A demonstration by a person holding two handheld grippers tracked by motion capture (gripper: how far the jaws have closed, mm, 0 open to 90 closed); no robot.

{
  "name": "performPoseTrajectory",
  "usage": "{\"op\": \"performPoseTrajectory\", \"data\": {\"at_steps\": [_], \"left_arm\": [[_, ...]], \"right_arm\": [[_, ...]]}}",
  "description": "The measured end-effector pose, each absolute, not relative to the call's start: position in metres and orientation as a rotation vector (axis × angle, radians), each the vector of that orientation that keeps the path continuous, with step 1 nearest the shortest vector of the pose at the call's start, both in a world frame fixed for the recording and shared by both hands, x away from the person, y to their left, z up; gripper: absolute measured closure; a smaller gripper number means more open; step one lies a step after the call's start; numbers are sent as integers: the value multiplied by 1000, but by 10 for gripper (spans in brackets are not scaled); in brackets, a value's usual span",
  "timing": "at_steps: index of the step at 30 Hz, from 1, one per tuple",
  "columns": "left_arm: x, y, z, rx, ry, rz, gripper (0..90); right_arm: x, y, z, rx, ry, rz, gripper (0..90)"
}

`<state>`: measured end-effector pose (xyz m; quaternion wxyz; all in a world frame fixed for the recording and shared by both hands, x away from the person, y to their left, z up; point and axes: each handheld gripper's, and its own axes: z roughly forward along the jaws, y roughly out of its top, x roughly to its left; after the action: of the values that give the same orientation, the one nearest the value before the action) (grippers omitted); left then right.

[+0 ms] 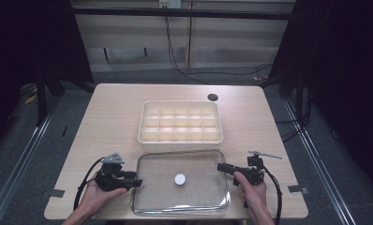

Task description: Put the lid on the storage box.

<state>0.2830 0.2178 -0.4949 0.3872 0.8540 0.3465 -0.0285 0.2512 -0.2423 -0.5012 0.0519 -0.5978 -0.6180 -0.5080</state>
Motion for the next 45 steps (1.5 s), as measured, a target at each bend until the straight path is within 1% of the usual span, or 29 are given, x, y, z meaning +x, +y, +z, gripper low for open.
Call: {"op": "performPoseTrajectory", "data": {"at_steps": [3,8,14,17,20,26,29,32,38,42,45], "left_arm": [[283,218,-495,2173,881,-72,511],[284,218,-495,2163,889,-74,509],[289,220,-497,2124,926,-73,497],[290,222,-497,2128,932,-55,445],[291,223,-497,2119,937,-80,389],[290,221,-497,2113,943,-78,358],[291,222,-497,2103,945,-96,360],[291,220,-498,2094,941,-127,397],[291,221,-496,2089,939,-109,414],[290,223,-492,2047,938,-117,486],[287,224,-487,2024,924,-114,508]], "right_arm": [[252,-241,-502,-1745,-1894,-1538,638],[254,-238,-502,-1712,-1924,-1518,649],[253,-240,-499,-1688,-1902,-1583,702],[251,-241,-497,-1664,-1895,-1618,723],[249,-241,-495,-1650,-1888,-1642,736],[247,-241,-493,-1635,-1892,-1657,738],[247,-241,-492,-1633,-1897,-1664,738],[247,-241,-491,-1629,-1904,-1665,738],[246,-240,-490,-1647,-1906,-1652,734],[247,-240,-489,-1680,-1937,-1620,721],[248,-239,-489,-1684,-1951,-1611,713]]}}
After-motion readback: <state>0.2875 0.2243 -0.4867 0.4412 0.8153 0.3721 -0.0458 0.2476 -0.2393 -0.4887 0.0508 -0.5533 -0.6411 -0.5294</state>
